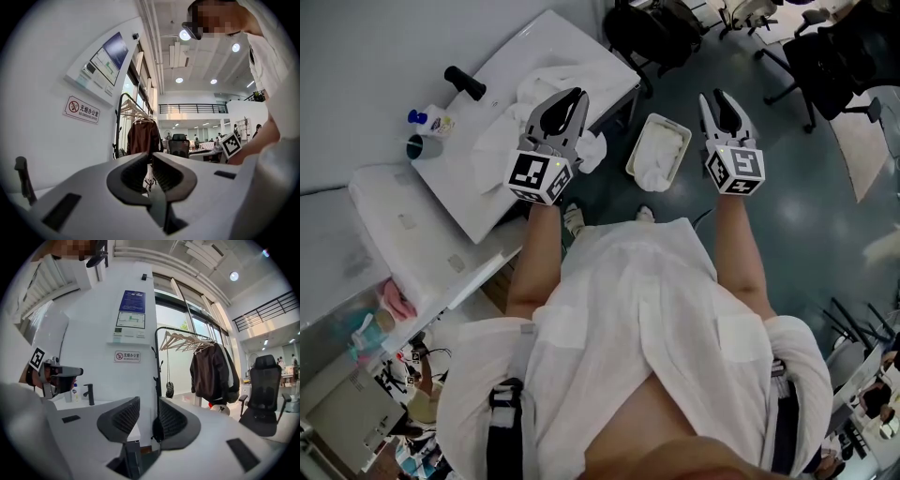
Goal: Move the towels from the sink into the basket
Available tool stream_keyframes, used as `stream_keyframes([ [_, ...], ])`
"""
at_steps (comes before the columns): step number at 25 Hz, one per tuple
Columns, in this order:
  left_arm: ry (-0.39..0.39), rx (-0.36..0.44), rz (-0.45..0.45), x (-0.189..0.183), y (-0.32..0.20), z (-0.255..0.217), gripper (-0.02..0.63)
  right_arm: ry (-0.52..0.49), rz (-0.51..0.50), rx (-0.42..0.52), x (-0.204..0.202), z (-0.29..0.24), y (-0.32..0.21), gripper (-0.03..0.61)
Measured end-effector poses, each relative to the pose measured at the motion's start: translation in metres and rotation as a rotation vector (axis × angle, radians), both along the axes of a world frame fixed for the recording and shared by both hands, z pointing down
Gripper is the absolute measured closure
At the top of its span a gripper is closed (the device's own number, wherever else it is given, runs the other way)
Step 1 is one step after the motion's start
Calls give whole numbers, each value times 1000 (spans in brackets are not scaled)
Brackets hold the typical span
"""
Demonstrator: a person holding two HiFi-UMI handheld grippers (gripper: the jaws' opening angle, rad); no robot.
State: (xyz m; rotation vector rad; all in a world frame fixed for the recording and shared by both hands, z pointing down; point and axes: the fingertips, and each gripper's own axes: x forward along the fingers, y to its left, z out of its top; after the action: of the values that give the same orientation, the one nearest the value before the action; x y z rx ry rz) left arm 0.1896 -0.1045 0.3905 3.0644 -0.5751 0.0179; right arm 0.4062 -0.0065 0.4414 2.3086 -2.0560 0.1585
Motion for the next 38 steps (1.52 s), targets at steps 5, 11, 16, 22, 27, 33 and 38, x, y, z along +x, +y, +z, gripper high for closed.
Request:
stream_keyframes([
  [5,8,-3,-41,-21,-8,-3,575,23,-92,-1,-28,-8,-18,433],
  [11,9,-4,-123,-64,-26,-3,575,39,-220,-4,-73,-14,-54,408],
  [16,7,-3,-216,-118,-45,-3,575,51,-333,-12,-122,-15,-87,403],
  [22,-4,-4,-349,-195,-67,-2,575,53,-472,-24,-194,-11,-129,391],
  [27,-14,-10,-427,-252,-76,6,575,56,-580,-52,-257,1,-158,379],
  [33,-17,-18,-472,-302,-88,13,575,69,-674,-109,-322,25,-185,370],
  [38,-18,-38,-493,-331,-101,19,575,85,-739,-225,-361,59,-203,345],
])
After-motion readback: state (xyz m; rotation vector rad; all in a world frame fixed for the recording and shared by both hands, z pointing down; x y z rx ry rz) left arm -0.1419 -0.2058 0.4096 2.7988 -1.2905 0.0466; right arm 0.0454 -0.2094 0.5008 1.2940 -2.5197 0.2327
